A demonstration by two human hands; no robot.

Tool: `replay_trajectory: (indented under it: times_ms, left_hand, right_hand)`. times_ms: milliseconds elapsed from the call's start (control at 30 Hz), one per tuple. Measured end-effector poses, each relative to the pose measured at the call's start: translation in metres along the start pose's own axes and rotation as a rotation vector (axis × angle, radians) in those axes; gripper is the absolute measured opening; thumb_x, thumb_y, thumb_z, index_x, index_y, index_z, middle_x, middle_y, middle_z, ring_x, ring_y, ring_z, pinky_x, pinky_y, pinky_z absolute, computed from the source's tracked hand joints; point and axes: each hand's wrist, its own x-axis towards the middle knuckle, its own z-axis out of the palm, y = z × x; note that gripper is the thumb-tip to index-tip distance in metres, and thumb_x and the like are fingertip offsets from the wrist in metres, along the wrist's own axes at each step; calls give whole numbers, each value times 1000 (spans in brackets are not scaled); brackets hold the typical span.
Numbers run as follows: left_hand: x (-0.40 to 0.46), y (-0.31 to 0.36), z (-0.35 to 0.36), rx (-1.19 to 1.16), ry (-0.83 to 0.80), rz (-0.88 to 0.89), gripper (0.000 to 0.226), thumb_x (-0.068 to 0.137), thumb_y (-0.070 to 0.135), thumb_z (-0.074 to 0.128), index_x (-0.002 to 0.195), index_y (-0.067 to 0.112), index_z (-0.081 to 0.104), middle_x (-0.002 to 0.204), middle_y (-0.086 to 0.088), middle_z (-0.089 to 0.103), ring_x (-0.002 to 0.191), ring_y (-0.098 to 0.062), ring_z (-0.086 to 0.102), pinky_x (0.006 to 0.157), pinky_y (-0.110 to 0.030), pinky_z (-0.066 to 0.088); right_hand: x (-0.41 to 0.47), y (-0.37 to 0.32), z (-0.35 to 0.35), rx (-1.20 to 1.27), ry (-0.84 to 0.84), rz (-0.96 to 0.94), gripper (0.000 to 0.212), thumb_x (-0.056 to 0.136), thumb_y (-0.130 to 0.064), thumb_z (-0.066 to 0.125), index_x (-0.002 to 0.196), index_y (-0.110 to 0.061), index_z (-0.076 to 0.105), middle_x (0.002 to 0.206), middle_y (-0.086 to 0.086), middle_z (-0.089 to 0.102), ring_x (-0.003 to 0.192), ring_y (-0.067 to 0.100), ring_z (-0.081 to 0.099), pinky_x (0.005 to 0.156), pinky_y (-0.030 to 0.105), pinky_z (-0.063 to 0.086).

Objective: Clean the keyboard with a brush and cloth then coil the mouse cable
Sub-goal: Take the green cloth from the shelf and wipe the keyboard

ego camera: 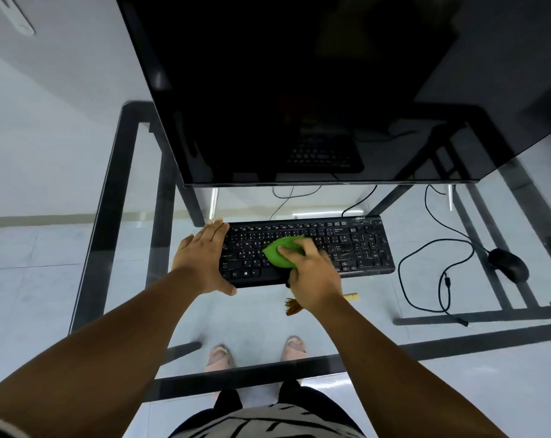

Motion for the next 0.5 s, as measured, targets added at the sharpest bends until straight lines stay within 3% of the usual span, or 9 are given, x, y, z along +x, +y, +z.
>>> replay_trajectory:
  times_ms: [100, 167, 367, 500]
  left_hand:
    - [0, -1, 1, -9, -1, -3, 141, 52, 64, 82, 154, 24, -7, 163, 6, -7, 150, -13, -3, 122, -40, 8]
    - [-1, -2, 2, -8, -1, -1, 141, 52, 63, 82, 154, 24, -7, 163, 6, -8, 150, -13, -3, 122, -40, 8]
    - [0, -2, 2, -16, 12, 1, 141, 50, 64, 81, 154, 25, -6, 163, 7, -7, 150, -13, -2, 122, -40, 10]
    - [-1, -2, 3, -27, 5, 1, 140, 52, 63, 81, 154, 24, -7, 163, 8, -10, 150, -13, -3, 122, -40, 8]
  right_hand:
    - [2, 9, -3, 55, 98, 214, 51, 90, -12, 50, 133, -39, 55, 148, -14, 33, 106, 26, 48, 76, 35, 55]
    - [7, 1, -2, 90, 97, 276, 53, 91, -11, 48, 138, -36, 51, 152, -15, 29, 110, 27, 47, 80, 35, 54]
    - [21, -21, -3, 39, -87, 14, 64, 91, -9, 47, 146, -39, 36, 151, -21, 25, 126, 26, 37, 89, 38, 54]
    - [23, -1, -9, 71, 52, 232, 57, 91, -10, 47, 142, -37, 44, 148, -14, 31, 117, 27, 42, 73, 36, 55]
